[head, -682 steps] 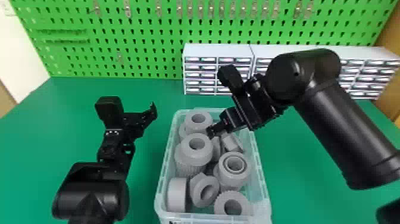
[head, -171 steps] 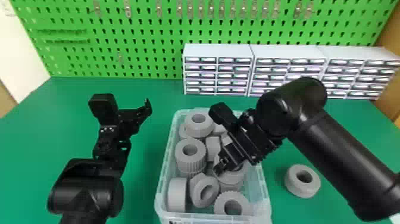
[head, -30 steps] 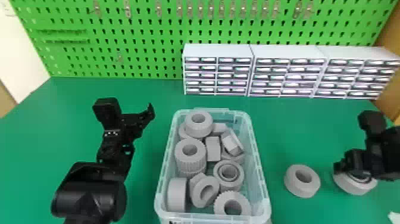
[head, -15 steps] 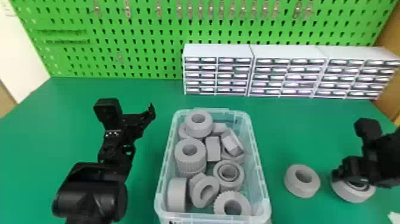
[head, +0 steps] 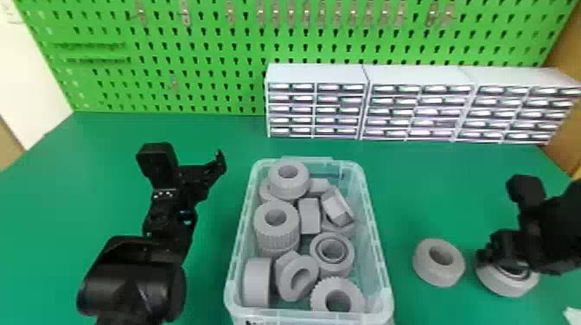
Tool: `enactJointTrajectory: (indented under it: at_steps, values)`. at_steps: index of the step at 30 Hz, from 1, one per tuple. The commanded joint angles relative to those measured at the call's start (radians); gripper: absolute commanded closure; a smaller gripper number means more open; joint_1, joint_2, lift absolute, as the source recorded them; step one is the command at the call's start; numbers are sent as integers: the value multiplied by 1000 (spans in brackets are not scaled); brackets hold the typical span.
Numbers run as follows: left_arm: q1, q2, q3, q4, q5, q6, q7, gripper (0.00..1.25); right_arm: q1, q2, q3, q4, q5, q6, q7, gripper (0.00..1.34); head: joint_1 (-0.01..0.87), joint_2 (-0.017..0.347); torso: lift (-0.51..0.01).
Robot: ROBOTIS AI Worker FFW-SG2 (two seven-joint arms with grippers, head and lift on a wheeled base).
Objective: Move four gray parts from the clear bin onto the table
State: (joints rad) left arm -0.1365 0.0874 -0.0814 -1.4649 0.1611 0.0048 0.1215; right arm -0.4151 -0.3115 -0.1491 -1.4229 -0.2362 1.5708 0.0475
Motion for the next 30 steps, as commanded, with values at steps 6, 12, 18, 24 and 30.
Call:
enactJointTrajectory:
  at_steps: [6, 12, 18, 24, 30]
  values:
    - [3, 0, 3, 0, 0, 0, 0, 88, -1, 0, 2, 2, 0, 1, 0, 815, 693, 72, -52]
    - [6, 0, 5, 0, 2, -2, 0, 88, -8, -6, 16, 4, -3, 1, 0, 644, 693, 72, -52]
    - [8, 0, 8, 0, 2, -5, 0, 88, -24, -8, 40, -2, -12, 1, 0, 570, 693, 72, -52]
    - [8, 0, 8, 0, 2, -5, 0, 88, -33, -8, 46, -50, -17, 1, 0, 570, 693, 72, -52]
    - [9, 0, 6, 0, 2, -5, 0, 88, -42, -8, 42, -120, -34, 1, 0, 570, 693, 72, -52]
